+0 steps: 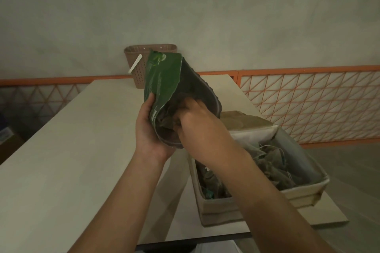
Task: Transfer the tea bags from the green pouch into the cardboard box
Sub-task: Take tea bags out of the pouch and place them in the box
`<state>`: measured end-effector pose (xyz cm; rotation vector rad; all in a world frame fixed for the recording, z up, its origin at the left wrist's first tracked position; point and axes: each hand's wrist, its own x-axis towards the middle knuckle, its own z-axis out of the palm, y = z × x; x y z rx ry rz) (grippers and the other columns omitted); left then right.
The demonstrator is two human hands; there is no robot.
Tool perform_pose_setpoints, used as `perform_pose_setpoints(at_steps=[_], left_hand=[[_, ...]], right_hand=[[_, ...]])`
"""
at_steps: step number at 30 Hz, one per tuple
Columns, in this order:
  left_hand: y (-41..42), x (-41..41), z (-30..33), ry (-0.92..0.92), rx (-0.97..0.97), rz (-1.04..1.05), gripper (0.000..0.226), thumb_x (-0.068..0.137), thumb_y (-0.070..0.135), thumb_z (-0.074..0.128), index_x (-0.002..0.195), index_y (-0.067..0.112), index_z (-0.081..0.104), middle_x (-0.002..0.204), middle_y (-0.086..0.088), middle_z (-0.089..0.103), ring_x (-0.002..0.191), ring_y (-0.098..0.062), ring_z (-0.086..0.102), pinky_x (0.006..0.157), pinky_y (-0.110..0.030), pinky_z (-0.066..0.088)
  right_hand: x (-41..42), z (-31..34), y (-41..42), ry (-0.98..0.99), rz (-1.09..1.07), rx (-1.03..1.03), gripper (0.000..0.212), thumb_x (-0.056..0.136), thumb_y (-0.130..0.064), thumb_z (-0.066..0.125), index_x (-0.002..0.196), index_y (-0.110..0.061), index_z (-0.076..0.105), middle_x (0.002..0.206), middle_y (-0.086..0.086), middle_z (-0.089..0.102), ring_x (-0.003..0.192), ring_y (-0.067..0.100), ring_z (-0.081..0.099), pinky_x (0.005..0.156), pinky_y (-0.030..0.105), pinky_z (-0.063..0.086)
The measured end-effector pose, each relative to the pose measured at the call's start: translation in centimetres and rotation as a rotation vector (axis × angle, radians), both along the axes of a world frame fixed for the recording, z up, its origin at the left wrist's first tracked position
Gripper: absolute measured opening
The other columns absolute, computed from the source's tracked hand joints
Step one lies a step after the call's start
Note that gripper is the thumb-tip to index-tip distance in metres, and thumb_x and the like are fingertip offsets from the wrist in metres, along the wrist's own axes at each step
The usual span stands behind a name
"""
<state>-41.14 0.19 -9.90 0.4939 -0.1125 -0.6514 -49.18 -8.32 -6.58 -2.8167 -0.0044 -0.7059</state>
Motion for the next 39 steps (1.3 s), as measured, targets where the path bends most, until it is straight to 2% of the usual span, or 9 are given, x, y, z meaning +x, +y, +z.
perform_pose_setpoints(at_steps=[6,8,14,19,24,27,32,35,39], left_hand=[[-0.4,-0.5,0.4,0.003,-0.008,-0.034,0.052,0.095,0.049,0.052,0.114,0.007,0.074,0.116,-0.018,0.073,0.094,-0.033,0.075,0.074,-0.044,0.063],[-0.5,-0.5,0.3,-0.001,0.001,-0.056,0.052,0.094,0.052,0.053,0.109,0.008,0.078,0.117,-0.018,0.072,0.093,-0.034,0.075,0.075,-0.046,0.063],[-0.7,-0.2,0.4,-0.017,-0.026,-0.09,0.058,0.095,0.054,0.053,0.142,0.02,0.059,0.144,-0.016,0.058,0.123,-0.038,0.061,0.091,-0.052,0.057],[-0.8,0.2,0.0,-0.02,-0.028,-0.093,0.058,0.097,0.052,0.05,0.147,0.022,0.053,0.146,-0.01,0.056,0.119,-0.036,0.061,0.087,-0.05,0.058],[-1.1,0.2,-0.4,-0.035,-0.017,-0.091,0.057,0.098,0.051,0.048,0.147,0.021,0.054,0.146,-0.009,0.058,0.116,-0.035,0.063,0.086,-0.05,0.059],[-1.2,0.2,-0.5,-0.039,-0.03,-0.093,0.055,0.099,0.05,0.048,0.145,0.02,0.055,0.141,-0.01,0.062,0.113,-0.035,0.067,0.087,-0.05,0.059],[-1.2,0.7,-0.9,-0.048,-0.021,-0.101,0.06,0.097,0.049,0.051,0.151,0.023,0.047,0.156,-0.006,0.046,0.142,-0.033,0.045,0.109,-0.055,0.042],[-1.3,0.6,-0.9,-0.046,-0.025,-0.107,0.061,0.097,0.05,0.051,0.151,0.023,0.047,0.157,-0.006,0.045,0.144,-0.033,0.042,0.11,-0.057,0.04],[-1.4,0.4,-0.7,-0.035,-0.029,-0.089,0.06,0.097,0.049,0.052,0.149,0.022,0.05,0.155,-0.007,0.048,0.142,-0.033,0.046,0.106,-0.056,0.045]], right_hand=[[-2.3,0.0,-1.3,-0.161,0.093,0.238,0.005,0.09,-0.021,0.062,0.091,-0.02,0.057,0.091,-0.005,0.063,0.083,0.005,0.058,0.066,0.011,0.043],[-3.2,0.1,-2.0,-0.204,0.115,0.382,0.009,0.089,-0.021,0.065,0.09,-0.022,0.056,0.087,-0.009,0.065,0.079,0.001,0.062,0.066,0.013,0.052],[-6.3,1.6,-3.8,-0.411,0.108,0.783,0.008,0.087,-0.014,0.069,0.09,-0.014,0.061,0.084,-0.006,0.071,0.081,0.003,0.07,0.071,0.019,0.058],[-8.2,2.1,-5.4,-0.58,0.079,0.982,0.007,0.088,-0.01,0.067,0.089,-0.01,0.06,0.086,0.009,0.071,0.081,0.027,0.071,0.073,0.041,0.06],[-8.8,0.8,-6.4,-0.641,0.028,1.139,0.011,0.091,-0.002,0.06,0.086,-0.012,0.057,0.088,0.016,0.066,0.079,0.03,0.068,0.065,0.026,0.057],[-8.9,-1.0,-7.0,-0.543,-0.097,1.098,0.009,0.09,-0.003,0.056,0.089,-0.012,0.058,0.086,0.015,0.064,0.071,0.03,0.061,0.058,0.026,0.053],[-8.6,-3.0,-7.8,-0.145,-0.27,0.778,0.013,0.087,-0.016,0.057,0.082,-0.027,0.06,0.069,0.002,0.066,0.051,0.01,0.054,0.048,0.028,0.044],[-8.3,-3.7,-7.8,0.069,-0.292,0.558,0.014,0.087,-0.019,0.063,0.083,-0.032,0.061,0.082,-0.014,0.064,0.07,0.002,0.06,0.063,0.027,0.054],[-7.6,-3.9,-6.0,-0.15,-0.284,0.478,0.02,0.084,-0.015,0.066,0.094,-0.031,0.059,0.101,-0.014,0.051,0.095,0.008,0.053,0.078,0.023,0.048]])
